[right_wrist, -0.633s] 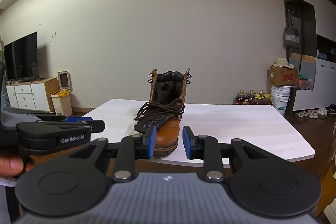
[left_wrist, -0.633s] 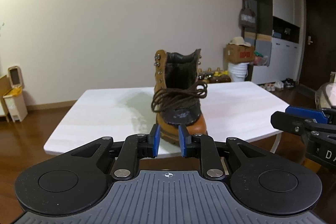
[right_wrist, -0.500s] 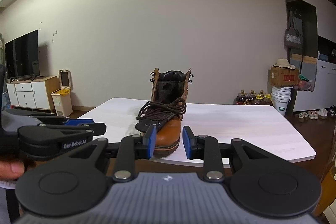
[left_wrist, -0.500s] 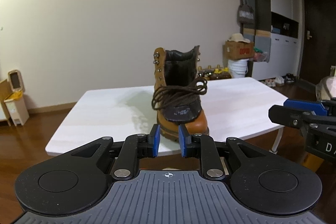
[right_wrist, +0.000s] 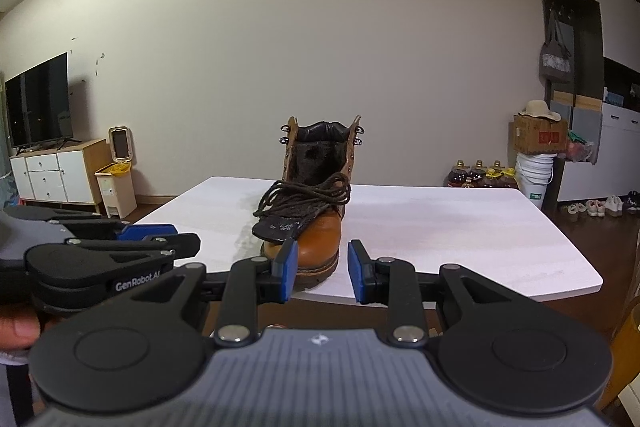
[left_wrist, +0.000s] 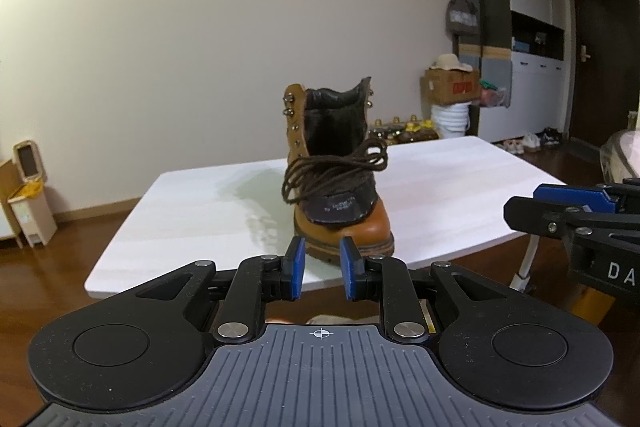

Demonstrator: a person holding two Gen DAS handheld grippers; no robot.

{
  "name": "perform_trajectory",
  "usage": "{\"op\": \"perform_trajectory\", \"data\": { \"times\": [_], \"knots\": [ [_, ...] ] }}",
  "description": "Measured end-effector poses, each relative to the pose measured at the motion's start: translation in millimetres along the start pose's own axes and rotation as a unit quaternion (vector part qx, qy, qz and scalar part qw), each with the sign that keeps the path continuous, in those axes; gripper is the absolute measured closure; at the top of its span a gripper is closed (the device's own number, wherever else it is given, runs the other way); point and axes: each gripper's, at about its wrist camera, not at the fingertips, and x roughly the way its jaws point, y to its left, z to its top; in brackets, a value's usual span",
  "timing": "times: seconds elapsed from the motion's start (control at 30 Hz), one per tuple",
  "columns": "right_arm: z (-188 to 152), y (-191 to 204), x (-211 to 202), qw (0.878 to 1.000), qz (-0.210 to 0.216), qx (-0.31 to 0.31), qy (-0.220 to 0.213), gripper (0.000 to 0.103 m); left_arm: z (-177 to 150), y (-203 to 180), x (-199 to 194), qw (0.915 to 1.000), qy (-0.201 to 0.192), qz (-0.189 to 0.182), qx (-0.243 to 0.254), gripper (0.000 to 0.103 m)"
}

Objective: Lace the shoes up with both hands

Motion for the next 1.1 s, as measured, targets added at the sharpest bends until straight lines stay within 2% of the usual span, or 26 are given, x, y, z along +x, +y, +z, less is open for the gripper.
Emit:
{"op": "perform_trajectory", "data": {
  "times": [1.1],
  "knots": [
    [7.0,-0.1,1.5,1.000,-0.007,-0.015,0.001,0.072,-5.5,-4.3,3.7,1.0000,0.004,0.001,-0.001,0.082]
  ]
}}
